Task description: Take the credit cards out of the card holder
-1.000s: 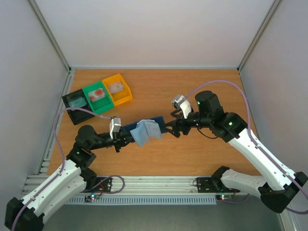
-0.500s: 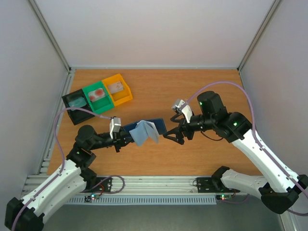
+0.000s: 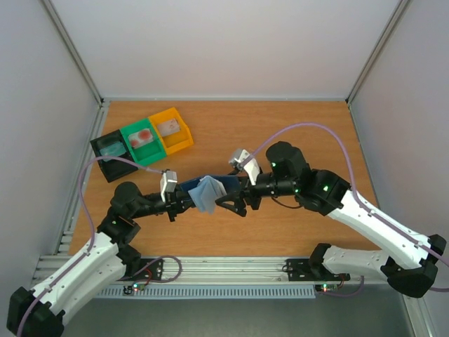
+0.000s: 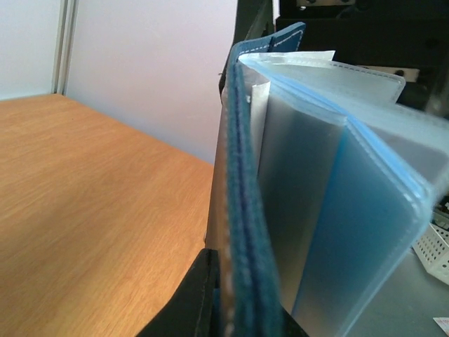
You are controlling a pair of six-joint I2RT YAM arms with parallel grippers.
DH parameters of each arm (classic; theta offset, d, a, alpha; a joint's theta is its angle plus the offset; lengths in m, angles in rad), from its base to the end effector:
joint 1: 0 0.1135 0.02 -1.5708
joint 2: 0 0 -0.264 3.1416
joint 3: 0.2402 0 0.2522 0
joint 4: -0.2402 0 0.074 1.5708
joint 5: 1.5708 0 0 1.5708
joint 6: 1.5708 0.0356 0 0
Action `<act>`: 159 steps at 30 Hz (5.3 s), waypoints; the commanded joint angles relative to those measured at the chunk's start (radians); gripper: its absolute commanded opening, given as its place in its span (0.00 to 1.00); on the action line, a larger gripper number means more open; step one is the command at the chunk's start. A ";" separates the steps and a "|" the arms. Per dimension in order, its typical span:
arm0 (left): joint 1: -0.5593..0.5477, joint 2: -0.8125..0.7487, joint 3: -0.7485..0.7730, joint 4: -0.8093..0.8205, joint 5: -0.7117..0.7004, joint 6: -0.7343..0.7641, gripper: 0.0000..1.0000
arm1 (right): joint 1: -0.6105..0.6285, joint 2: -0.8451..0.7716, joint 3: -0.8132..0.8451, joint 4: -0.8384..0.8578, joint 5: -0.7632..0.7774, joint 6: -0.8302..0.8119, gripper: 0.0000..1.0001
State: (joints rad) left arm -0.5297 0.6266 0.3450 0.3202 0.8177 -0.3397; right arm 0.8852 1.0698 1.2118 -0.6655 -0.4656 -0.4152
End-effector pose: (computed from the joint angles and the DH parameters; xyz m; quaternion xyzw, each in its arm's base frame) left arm 0.1219 -0.1014 0.2617 0.3455 0.6061 -0.5285 0.4836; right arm 0.1262 0.1795 0.3862 -0.6019 0.6009 0.3076 0.4267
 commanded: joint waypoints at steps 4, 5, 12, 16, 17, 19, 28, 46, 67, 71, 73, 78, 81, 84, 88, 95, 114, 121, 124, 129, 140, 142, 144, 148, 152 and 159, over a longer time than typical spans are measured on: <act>-0.003 0.004 0.032 0.013 -0.054 0.014 0.00 | 0.181 0.067 -0.049 0.190 0.470 0.108 0.98; -0.003 0.005 0.032 0.011 -0.055 0.013 0.00 | 0.190 0.071 -0.050 0.202 0.505 0.114 0.99; -0.003 -0.008 0.027 0.001 -0.053 0.009 0.00 | 0.192 0.129 -0.018 0.113 0.651 0.122 0.94; -0.003 -0.022 0.037 -0.039 -0.055 0.024 0.00 | 0.173 0.072 -0.069 0.115 0.664 0.122 0.68; -0.003 -0.025 0.038 -0.045 -0.053 0.030 0.00 | 0.162 0.057 -0.084 0.119 0.633 0.124 0.62; -0.003 -0.026 0.037 -0.051 -0.051 0.034 0.00 | 0.145 0.040 -0.106 0.119 0.568 0.126 0.54; -0.003 -0.015 0.038 -0.029 0.036 0.025 0.10 | 0.038 0.014 -0.144 0.141 0.325 0.142 0.04; -0.001 -0.030 0.031 0.010 -0.021 -0.012 0.42 | -0.032 0.035 -0.104 0.164 0.150 0.200 0.01; 0.000 0.000 0.071 -0.035 -0.038 -0.004 0.55 | -0.091 0.060 -0.094 0.135 -0.016 0.159 0.01; 0.000 -0.005 0.074 -0.018 -0.012 -0.010 0.37 | -0.091 0.051 -0.093 0.131 -0.018 0.148 0.01; 0.000 -0.009 0.072 -0.002 0.025 -0.023 0.42 | -0.090 0.042 -0.098 0.131 -0.015 0.139 0.01; 0.000 -0.012 0.083 0.014 0.076 -0.032 0.46 | -0.092 0.037 -0.099 0.111 0.000 0.113 0.01; 0.000 -0.013 0.086 0.010 0.076 -0.022 0.46 | -0.092 0.039 -0.097 0.105 -0.010 0.109 0.01; 0.000 -0.013 0.086 0.005 0.074 -0.027 0.44 | -0.094 0.033 -0.096 0.096 -0.007 0.105 0.01; 0.002 -0.017 0.087 0.003 0.079 -0.028 0.43 | -0.096 0.021 -0.098 0.082 -0.003 0.096 0.01; 0.002 -0.019 0.091 0.004 0.090 -0.024 0.42 | -0.106 0.018 -0.098 0.073 -0.024 0.084 0.01; 0.003 -0.008 0.103 -0.181 -0.170 0.040 0.26 | -0.103 0.074 -0.065 0.080 -0.141 0.100 0.01; 0.002 -0.004 0.087 -0.173 -0.160 0.040 0.37 | -0.071 0.116 -0.054 0.106 -0.154 0.095 0.01; 0.002 -0.006 0.079 -0.146 -0.106 0.021 0.42 | -0.071 0.121 -0.052 0.110 -0.150 0.092 0.01; 0.002 -0.008 0.074 -0.148 -0.080 0.004 0.54 | -0.071 0.119 -0.041 0.109 -0.110 0.097 0.01; 0.002 -0.011 0.074 -0.159 -0.081 -0.023 0.68 | -0.071 0.145 -0.017 0.097 -0.057 0.115 0.01; 0.002 -0.009 0.076 -0.163 -0.091 -0.034 0.69 | -0.071 0.152 -0.015 0.095 -0.067 0.115 0.01; 0.002 -0.007 0.077 -0.168 -0.104 -0.044 0.61 | -0.071 0.153 -0.019 0.098 -0.089 0.110 0.01; 0.002 -0.010 0.078 -0.189 -0.115 -0.038 0.03 | -0.072 0.137 -0.041 0.113 -0.149 0.087 0.02; 0.002 -0.020 0.093 -0.249 -0.156 -0.033 0.00 | -0.134 0.090 -0.112 0.135 -0.126 0.091 0.16; 0.003 -0.025 0.127 -0.456 -0.334 0.028 0.00 | -0.246 0.027 -0.155 0.064 -0.180 0.062 0.69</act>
State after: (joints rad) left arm -0.5259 0.6193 0.4320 -0.0494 0.5732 -0.3607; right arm 0.6491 1.1316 1.0542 -0.5758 -0.5972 -0.3218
